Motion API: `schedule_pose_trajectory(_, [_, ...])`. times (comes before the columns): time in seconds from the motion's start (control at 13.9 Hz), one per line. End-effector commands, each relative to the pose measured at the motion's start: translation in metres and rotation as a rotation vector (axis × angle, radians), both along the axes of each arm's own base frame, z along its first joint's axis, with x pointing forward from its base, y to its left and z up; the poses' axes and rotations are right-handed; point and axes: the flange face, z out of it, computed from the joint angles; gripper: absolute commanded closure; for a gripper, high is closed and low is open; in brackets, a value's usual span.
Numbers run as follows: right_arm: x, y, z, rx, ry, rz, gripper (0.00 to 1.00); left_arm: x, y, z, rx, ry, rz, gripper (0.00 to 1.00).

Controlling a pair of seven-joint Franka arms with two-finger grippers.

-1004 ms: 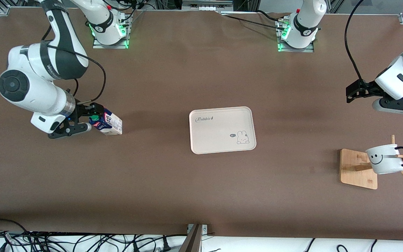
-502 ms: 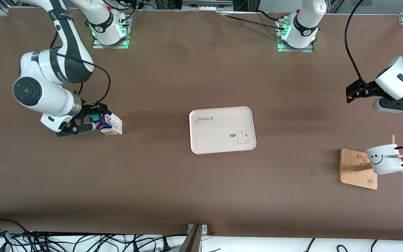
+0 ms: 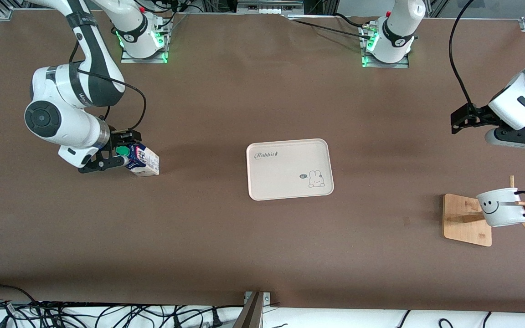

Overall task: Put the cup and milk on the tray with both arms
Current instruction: 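Reach the right gripper down to the milk carton and close on it, then lift the milk carton with the right gripper and carry it toward the tray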

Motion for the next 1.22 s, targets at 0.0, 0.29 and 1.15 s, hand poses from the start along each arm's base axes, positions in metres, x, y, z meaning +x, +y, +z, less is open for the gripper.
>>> schedule_pose_trajectory(0.0, [-0.008,-0.001,0.005,0.006,-0.001,-0.013,0.38,0.004,0.002,0.006,-0.019,0.010,-0.010,0.00])
schedule_pose_trajectory(0.29, [-0.008,0.001,0.004,0.006,0.000,-0.010,0.48,0.002,0.006,0.004,-0.019,0.024,-0.005,0.00])
schedule_pose_trajectory(1.15, [0.028,0.170,0.072,0.065,-0.012,-0.130,0.50,0.002,0.006,0.003,-0.021,0.032,-0.006,0.00])
